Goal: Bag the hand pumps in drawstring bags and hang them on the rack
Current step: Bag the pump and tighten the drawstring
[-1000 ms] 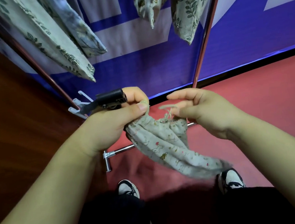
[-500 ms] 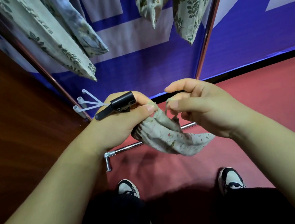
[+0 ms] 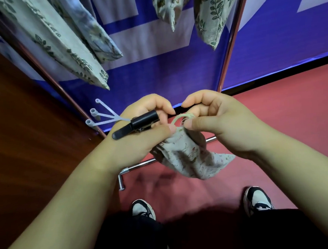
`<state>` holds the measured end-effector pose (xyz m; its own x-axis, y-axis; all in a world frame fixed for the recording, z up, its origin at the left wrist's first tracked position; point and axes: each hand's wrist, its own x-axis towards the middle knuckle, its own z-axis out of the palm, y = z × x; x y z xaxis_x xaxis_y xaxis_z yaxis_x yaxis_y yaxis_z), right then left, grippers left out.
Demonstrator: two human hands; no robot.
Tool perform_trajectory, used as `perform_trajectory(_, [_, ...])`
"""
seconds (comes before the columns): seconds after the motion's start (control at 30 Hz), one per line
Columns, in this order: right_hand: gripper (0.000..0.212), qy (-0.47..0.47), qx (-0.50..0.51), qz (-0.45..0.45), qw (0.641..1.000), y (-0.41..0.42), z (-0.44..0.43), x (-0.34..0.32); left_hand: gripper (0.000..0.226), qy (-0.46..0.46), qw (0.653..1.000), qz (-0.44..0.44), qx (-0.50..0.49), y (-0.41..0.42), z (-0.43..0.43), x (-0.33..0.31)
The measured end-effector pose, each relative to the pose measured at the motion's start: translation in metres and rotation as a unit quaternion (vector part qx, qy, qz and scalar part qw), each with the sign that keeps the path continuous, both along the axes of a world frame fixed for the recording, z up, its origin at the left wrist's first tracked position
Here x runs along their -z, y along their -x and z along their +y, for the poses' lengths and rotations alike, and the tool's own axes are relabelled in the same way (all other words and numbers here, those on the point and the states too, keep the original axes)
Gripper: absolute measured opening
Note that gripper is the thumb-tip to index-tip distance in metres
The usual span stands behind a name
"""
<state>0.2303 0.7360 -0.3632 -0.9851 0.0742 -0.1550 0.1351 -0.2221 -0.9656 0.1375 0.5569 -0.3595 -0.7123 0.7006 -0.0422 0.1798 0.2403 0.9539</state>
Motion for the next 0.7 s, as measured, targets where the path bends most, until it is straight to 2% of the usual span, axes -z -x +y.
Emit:
perform_trajectory(0.13, [0.030,0.056,0.020,-0.018,0.998,0.002,0.005,-0.004,0.024,-0.017,1.000,0.020,-0.001,-0.005,-0.012,0.009])
perform_trajectory(0.37, [0.028,0.048,-0.011,-0.036,0.998,0.002,0.014,-0.010,0.020,-0.027,0.998,-0.050,-0.005,-0.012,-0.002,0.015])
perform_trajectory(0.57, [0.022,0.043,0.000,-0.049,0.998,0.000,0.016,-0.011,0.024,0.003,1.000,-0.009,0.012,-0.013,0.001,0.013])
perform_trajectory(0.7, [0.026,0.058,0.023,-0.058,0.996,0.000,0.024,-0.017,0.027,0.055,0.997,0.047,0.027,-0.009,-0.002,0.014])
